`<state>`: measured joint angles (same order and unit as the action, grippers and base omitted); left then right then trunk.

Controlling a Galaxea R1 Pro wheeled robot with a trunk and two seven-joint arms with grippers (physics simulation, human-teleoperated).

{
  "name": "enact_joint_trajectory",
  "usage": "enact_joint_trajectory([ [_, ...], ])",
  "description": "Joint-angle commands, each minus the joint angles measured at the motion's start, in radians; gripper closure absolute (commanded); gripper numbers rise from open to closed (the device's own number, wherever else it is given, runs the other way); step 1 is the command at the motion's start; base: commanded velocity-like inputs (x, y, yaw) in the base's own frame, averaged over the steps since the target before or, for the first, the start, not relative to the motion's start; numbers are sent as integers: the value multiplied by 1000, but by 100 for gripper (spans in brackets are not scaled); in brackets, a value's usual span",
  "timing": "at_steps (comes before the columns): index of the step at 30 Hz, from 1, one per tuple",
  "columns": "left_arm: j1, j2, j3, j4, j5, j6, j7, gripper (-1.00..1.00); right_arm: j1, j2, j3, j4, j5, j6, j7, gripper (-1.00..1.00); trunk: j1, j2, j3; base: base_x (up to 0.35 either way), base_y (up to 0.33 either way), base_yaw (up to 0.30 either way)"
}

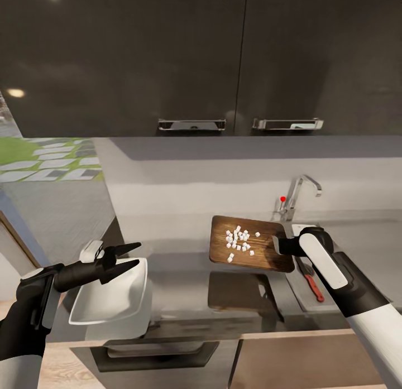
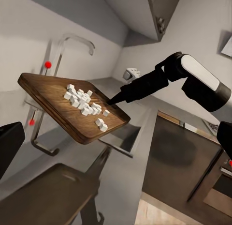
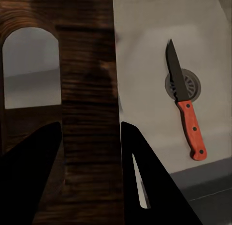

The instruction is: In the kitchen, take the Vidalia onion out of the sink, dice it on the chopping board with the paring knife, put the diced onion into the bowl on the countertop, then place both the paring knife and the chopping board into the sink.

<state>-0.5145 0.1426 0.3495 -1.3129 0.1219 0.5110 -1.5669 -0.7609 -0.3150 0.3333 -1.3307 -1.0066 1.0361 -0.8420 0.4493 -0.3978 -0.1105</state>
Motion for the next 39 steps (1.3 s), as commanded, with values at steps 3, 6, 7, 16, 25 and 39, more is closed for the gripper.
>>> enact_joint_trajectory([
  [3, -1, 0, 0, 0, 0, 11, -4, -100, -1, -1, 2, -1, -10, 2, -11, 100, 1, -2, 2, 0, 0, 13],
  [6, -1, 0, 0, 0, -1, 11, -4, -100, -1, -1, 1, -1, -10, 2, -11, 100, 1, -2, 4, 0, 0, 81],
  [7, -1, 0, 0, 0, 0, 11, -4, -100, -1, 0, 1, -1, -10, 2, -11, 100, 1, -2, 5, 0, 0, 111],
  [16, -1, 0, 0, 0, -1, 11, -4, -100, -1, 0, 1, -1, -10, 2, -11, 100, 1, -2, 6, 0, 0, 168],
  [25, -1, 0, 0, 0, -1, 11, -4, -100, -1, 1, 1, -1, -10, 2, -11, 100, 1, -2, 7, 0, 0, 269],
  [39, -1, -1, -1, 0, -1, 11, -4, -100, -1, 1, 1, -1, -10, 2, -11, 100, 1, -2, 7, 0, 0, 278],
])
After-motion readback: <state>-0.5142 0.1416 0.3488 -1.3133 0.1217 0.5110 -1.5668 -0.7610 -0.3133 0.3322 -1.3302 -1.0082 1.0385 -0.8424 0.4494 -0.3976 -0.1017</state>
